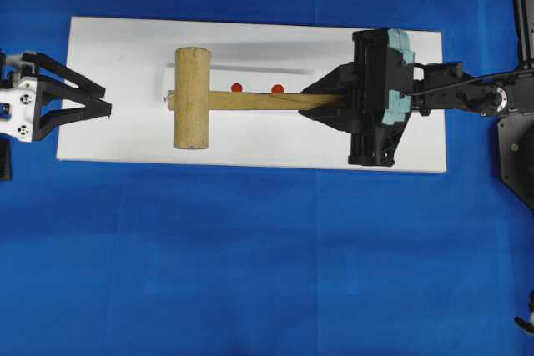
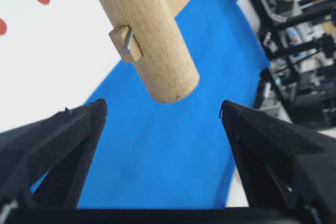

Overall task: Hit the mark with a hammer.
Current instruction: 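Open the left gripper and withdraw it to the left, then carry the mallet with the right gripper back below the board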

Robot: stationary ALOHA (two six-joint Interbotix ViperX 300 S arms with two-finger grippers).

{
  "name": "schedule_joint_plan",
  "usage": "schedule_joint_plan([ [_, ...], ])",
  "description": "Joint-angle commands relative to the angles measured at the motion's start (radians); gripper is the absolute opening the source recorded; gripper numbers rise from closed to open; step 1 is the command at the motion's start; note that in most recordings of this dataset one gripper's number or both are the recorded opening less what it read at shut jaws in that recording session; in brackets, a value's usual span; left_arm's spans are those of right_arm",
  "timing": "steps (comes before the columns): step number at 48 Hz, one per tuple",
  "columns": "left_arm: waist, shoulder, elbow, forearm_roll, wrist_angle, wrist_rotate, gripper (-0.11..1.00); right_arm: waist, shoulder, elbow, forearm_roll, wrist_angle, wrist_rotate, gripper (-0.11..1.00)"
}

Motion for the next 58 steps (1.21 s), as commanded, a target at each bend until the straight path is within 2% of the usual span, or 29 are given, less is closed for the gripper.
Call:
schedule_joint_plan([
  [1, 0.009, 0.006, -0.012, 0.005, -0.003, 0.057, 0.87, 0.021, 0.003, -0.043, 0.009, 0.006, 0.020, 0.09],
  [9, 0.029, 0.012, -0.012, 0.005, -0.005, 0.284, 0.85, 0.091, 0.037, -0.069, 0.012, 0.002, 0.066, 0.09],
  [18, 0.041, 0.011, -0.011, 0.005, -0.005, 0.615, 0.81, 0.178, 0.084, -0.100, 0.014, -0.028, 0.129, 0.09],
  [22, 0.055, 0.006, -0.009, 0.003, -0.006, 0.732, 0.80, 0.219, 0.106, -0.109, 0.014, -0.066, 0.155, 0.09],
  [27, 0.083, 0.000, -0.006, 0.003, -0.017, 0.833, 0.80, 0.282, 0.135, -0.118, 0.015, -0.138, 0.199, 0.09],
  [34, 0.109, -0.009, 0.005, 0.003, -0.037, 0.896, 0.80, 0.367, 0.181, -0.126, 0.018, -0.212, 0.261, 0.09],
  [43, 0.124, -0.025, 0.017, 0.003, -0.046, 0.904, 0.80, 0.436, 0.244, -0.144, 0.021, -0.250, 0.327, 0.09],
  [58, 0.124, -0.054, 0.025, 0.000, -0.046, 0.896, 0.80, 0.454, 0.299, -0.167, 0.021, -0.250, 0.336, 0.09],
])
